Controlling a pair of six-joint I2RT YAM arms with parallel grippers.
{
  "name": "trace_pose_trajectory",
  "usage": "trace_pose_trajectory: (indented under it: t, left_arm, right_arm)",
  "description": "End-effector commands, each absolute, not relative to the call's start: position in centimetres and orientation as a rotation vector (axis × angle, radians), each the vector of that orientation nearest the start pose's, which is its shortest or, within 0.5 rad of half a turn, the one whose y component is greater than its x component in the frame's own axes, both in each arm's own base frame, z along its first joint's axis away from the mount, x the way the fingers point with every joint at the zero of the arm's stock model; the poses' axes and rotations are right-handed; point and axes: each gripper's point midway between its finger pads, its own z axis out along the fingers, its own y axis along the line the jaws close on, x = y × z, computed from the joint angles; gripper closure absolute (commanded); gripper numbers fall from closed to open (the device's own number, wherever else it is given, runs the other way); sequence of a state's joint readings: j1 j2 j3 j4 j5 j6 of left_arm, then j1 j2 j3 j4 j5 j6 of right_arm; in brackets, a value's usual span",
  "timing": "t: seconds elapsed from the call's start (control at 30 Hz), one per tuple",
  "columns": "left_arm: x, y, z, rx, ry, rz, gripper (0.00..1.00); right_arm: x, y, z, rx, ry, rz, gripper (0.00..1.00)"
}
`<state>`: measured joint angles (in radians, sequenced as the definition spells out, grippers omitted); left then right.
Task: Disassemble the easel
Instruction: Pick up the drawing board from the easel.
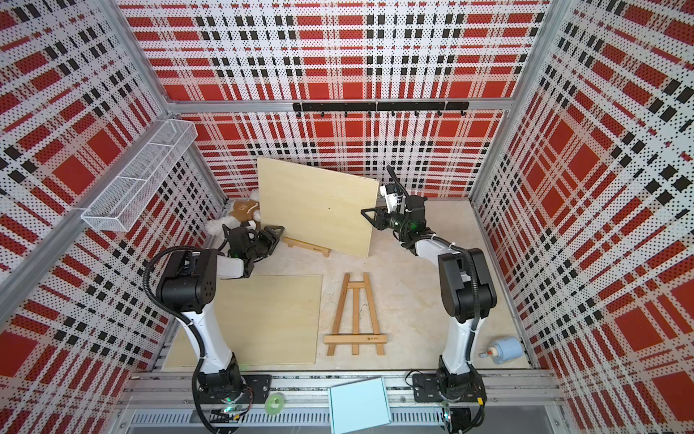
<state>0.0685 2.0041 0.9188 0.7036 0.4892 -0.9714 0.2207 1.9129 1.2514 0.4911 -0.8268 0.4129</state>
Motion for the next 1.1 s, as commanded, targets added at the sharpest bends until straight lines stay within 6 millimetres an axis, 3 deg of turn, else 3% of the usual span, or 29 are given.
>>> trace_pose_trajectory:
  t: [0.0, 0.3, 0.73, 0.87, 1.07]
  left_arm:
    - [51.6, -5.0, 8.3, -0.685, 1.928, -1.06, 0.33]
    - [51.5, -5.0, 8.7, -0.674, 1.923, -1.06, 0.32]
    - [53.1, -4.4, 10.5, -0.663, 1.779, -1.1, 0.26]
    - [53.8, -5.2, 11.4, -0.661, 1.699, -1.17, 0.27]
    - [54.0, -6.5, 10.9, -0.646, 1.748, -1.148, 0.26]
  right_arm:
    - [48.5, 24.3, 25.0, -0.572, 1.675, 1.156, 0.78]
    - [48.0, 24.5, 26.3, -0.615, 1.632, 1.164, 1.0]
    - [46.7, 24.6, 30.3, -0.596, 1.48, 1.288, 1.0]
    - [46.5, 24.6, 30.8, -0.584, 1.453, 1.321, 1.0]
    - [46.2, 24.5, 31.9, -0.58, 1.429, 1.327, 1.0]
